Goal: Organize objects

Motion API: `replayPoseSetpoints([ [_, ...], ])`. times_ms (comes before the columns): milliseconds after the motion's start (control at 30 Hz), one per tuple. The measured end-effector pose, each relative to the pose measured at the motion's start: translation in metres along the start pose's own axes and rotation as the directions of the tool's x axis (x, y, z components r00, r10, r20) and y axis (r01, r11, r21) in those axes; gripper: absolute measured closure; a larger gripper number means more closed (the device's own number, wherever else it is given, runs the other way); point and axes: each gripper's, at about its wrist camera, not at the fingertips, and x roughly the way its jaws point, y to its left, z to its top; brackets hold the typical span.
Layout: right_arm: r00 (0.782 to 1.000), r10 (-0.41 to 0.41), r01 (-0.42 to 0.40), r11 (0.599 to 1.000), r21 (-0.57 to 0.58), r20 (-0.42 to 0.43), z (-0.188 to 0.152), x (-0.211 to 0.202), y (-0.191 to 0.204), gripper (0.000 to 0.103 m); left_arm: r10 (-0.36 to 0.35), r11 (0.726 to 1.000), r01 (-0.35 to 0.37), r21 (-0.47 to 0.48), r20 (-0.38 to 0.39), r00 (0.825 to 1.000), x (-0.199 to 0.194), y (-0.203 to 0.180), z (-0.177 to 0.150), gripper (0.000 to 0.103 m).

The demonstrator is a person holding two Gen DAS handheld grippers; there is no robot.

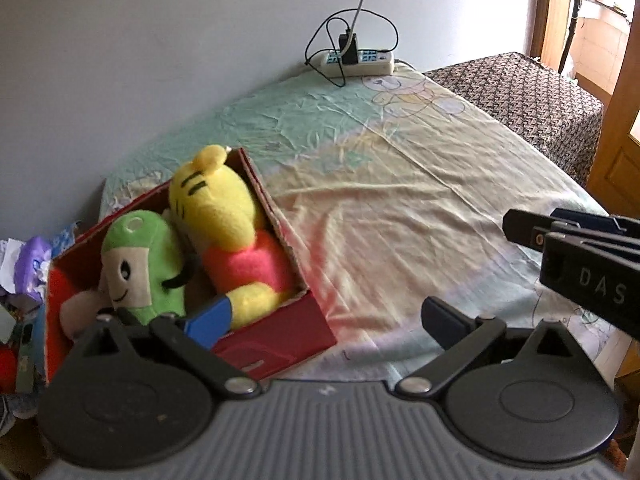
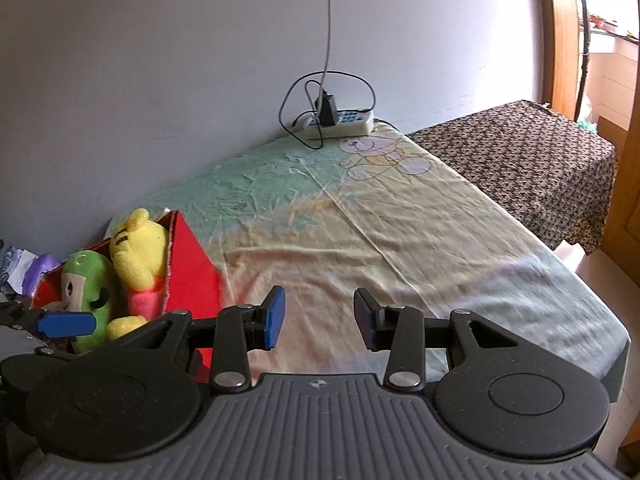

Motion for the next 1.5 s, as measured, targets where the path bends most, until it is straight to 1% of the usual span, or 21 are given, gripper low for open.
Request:
replayPoseSetpoints([
  [100, 1.000, 0.024, -0.025, 1.000, -0.019, -0.001, 0.001, 0.002, 0.010, 0.061, 0.014, 1.000, -0.014, -0.021, 0.005, 1.000, -0.003, 0.010, -0.002, 0.002],
  [267, 0.996, 0.092, -0.094, 0.993, -0.069, -0.020, 0.004, 0.011, 0.037, 0.061, 0.074, 0.995, -0.073, -0.070, 0.010, 0.997, -0.005, 0.034, -0.007, 0.002],
  [400, 0.987, 0.156, -0.159, 0.981, -0.113, -0.041, 0.005, 0.019, 0.065, 0.061, 0.129, 0.981, -0.128, -0.143, -0.006, 0.992, -0.006, 0.064, -0.016, 0.002],
  [500, 0.980, 0.191, -0.198, 0.970, -0.143, -0.060, 0.004, 0.025, 0.085, 0.061, 0.157, 0.969, -0.160, -0.191, -0.029, 0.987, -0.006, 0.085, -0.023, 0.002],
  [633, 0.968, 0.232, -0.246, 0.951, -0.190, -0.091, 0.005, 0.031, 0.110, 0.061, 0.178, 0.955, -0.186, -0.232, -0.055, 0.982, -0.004, 0.106, -0.031, 0.002],
  [733, 0.963, 0.245, -0.264, 0.938, -0.222, -0.109, 0.005, 0.033, 0.125, 0.061, 0.193, 0.944, -0.205, -0.260, -0.071, 0.979, -0.004, 0.120, -0.035, 0.002],
  [900, 0.956, 0.256, -0.286, 0.920, -0.268, -0.140, 0.007, 0.041, 0.143, 0.061, 0.200, 0.925, -0.223, -0.307, -0.105, 0.974, -0.002, 0.141, -0.043, 0.002],
  [1067, 0.957, 0.243, -0.282, 0.908, -0.310, -0.160, 0.010, 0.045, 0.160, 0.061, 0.196, 0.908, -0.226, -0.353, -0.119, 0.973, 0.000, 0.163, -0.045, 0.002],
  [1267, 0.964, 0.187, -0.244, 0.906, -0.346, -0.189, 0.014, 0.051, 0.175, 0.060, 0.201, 0.897, -0.242, -0.370, -0.145, 0.969, 0.005, 0.177, -0.044, 0.002],
  [1367, 0.966, 0.166, -0.229, 0.908, -0.350, -0.199, 0.016, 0.053, 0.179, 0.055, 0.199, 0.887, -0.248, -0.390, -0.160, 0.967, 0.008, 0.186, -0.045, 0.002],
  [1500, 0.964, 0.145, -0.220, 0.908, -0.357, -0.225, 0.017, 0.059, 0.185, 0.054, 0.192, 0.880, -0.243, -0.409, -0.163, 0.968, 0.008, 0.195, -0.046, 0.002],
])
